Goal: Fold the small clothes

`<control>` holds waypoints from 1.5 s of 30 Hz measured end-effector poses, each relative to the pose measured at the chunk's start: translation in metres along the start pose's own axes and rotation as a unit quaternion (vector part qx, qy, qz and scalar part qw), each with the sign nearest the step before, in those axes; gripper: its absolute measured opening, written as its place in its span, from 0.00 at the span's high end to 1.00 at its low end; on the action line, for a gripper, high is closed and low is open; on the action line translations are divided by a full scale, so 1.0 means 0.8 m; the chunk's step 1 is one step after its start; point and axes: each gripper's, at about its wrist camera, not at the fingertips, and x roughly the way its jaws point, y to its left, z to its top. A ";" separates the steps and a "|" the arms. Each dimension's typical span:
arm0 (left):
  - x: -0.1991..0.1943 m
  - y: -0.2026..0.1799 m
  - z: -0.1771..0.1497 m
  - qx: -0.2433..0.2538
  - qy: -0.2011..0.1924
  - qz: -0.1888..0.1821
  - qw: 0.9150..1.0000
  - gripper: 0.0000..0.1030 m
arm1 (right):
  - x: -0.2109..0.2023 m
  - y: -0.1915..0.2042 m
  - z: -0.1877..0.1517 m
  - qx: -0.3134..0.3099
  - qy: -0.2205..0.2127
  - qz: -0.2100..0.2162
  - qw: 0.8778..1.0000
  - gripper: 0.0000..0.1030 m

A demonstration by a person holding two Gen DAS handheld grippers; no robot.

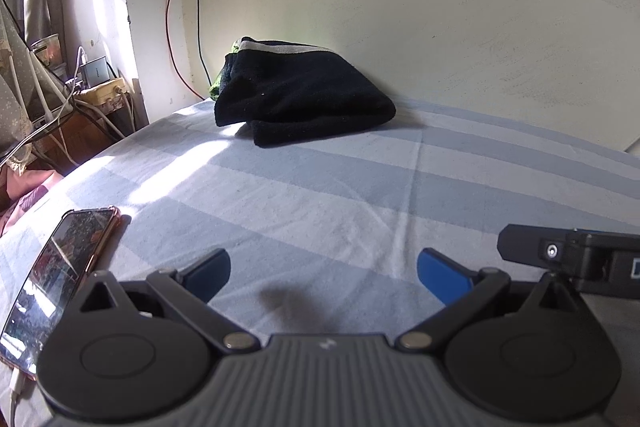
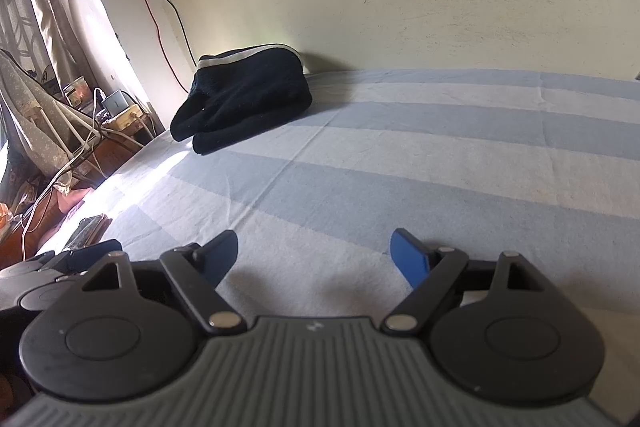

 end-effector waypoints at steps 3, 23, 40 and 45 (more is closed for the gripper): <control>-0.001 0.000 0.000 0.003 0.000 -0.010 1.000 0.00 | 0.000 -0.002 0.000 0.003 -0.002 -0.005 1.000 0.17; 0.013 0.007 0.001 -0.008 0.050 -0.005 0.999 0.00 | -0.029 -0.018 -0.010 0.049 -0.022 -0.027 0.998 0.15; -0.018 -0.050 -0.003 0.025 0.103 -0.042 0.993 0.00 | -0.088 -0.081 -0.023 0.121 -0.060 -0.065 0.989 0.15; -0.028 -0.062 -0.004 0.025 0.114 -0.048 0.992 0.00 | -0.088 -0.081 -0.023 0.123 -0.060 -0.060 0.989 0.14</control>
